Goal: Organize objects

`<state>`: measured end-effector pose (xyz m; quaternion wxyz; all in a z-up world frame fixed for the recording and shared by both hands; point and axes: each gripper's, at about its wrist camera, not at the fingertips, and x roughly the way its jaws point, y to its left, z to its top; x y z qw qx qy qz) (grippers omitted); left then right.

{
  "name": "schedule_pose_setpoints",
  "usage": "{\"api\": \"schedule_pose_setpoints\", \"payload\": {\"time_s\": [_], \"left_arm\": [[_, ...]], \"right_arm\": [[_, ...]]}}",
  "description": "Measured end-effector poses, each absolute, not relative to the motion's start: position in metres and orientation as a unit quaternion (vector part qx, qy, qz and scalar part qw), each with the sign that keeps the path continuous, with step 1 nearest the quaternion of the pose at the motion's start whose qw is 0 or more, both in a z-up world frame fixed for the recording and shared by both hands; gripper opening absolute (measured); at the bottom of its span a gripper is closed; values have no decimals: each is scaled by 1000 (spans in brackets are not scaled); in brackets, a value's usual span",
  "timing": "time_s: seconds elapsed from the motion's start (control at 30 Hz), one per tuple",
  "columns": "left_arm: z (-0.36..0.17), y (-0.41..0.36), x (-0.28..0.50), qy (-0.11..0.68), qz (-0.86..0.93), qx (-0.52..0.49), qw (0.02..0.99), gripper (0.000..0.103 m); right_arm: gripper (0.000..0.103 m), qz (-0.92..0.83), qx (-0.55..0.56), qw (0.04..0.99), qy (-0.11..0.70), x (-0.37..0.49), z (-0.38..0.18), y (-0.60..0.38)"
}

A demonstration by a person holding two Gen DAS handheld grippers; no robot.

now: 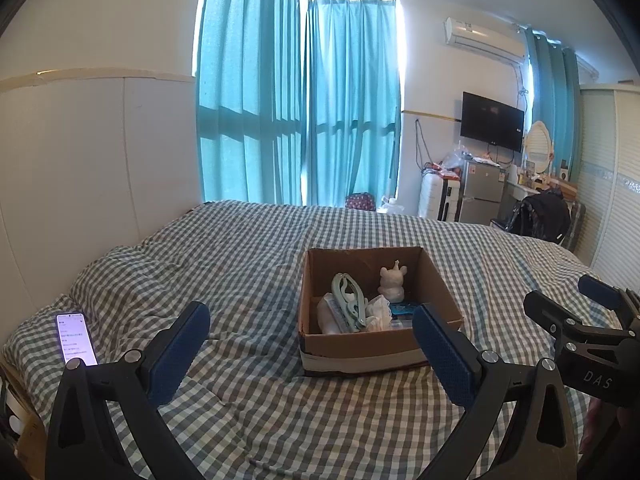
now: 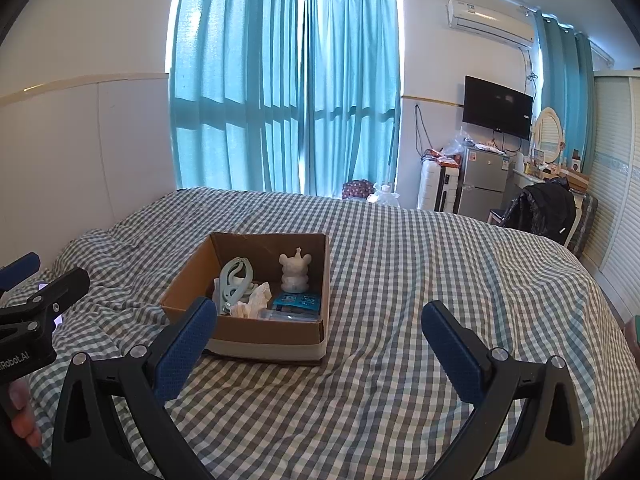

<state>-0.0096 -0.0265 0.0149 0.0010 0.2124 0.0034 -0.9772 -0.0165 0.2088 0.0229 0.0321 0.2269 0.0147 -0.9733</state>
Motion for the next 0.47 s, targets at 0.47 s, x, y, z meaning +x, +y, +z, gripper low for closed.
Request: {"api": "schedule_pose_setpoints", "payload": {"time_s": [0.47], "left_arm": [[11, -25, -8, -4, -977, 212, -3, 103]], "right_arm": [[103, -973, 228, 33, 15, -16, 20, 206]]}}
